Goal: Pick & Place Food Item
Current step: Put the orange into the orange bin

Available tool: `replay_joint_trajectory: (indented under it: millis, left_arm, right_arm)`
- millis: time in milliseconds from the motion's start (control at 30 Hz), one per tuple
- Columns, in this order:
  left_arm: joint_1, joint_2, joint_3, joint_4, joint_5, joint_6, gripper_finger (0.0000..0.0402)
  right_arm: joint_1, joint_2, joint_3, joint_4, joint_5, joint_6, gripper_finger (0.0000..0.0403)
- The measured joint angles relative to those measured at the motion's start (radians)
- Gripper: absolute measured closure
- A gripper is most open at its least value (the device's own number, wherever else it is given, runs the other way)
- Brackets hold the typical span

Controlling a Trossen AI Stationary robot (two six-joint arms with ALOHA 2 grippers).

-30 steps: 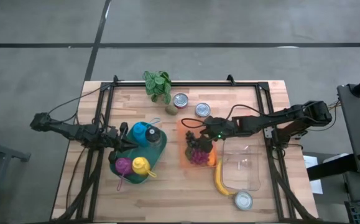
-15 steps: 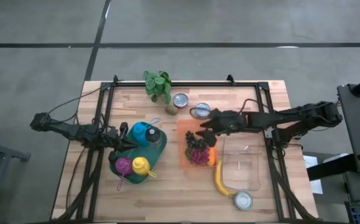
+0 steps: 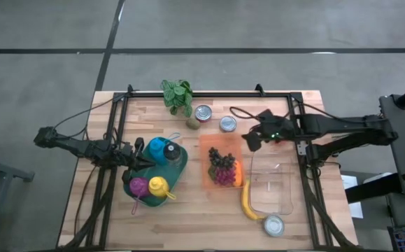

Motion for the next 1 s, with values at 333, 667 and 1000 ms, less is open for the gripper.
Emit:
replay_joint_trajectory:
  millis: [333,667,1000]
  left_arm:
    - [0.0,0.0,0.0,0.0,0.0,0.0,0.038]
    - [0.0,0.0,0.0,0.0,0.0,0.0,0.038]
    - [0.0,0.0,0.0,0.0,0.0,0.0,0.038]
  right_arm:
    - [-0.013,-0.007,0.095,-0.421,0.137,0.342,0.0055]
    - [-0.056,-0.029,-0.031,-0.511,0.139,0.748,0.0055]
    - [-0.072,-0.029,-0.197,-0.504,0.124,1.075,0.0055]
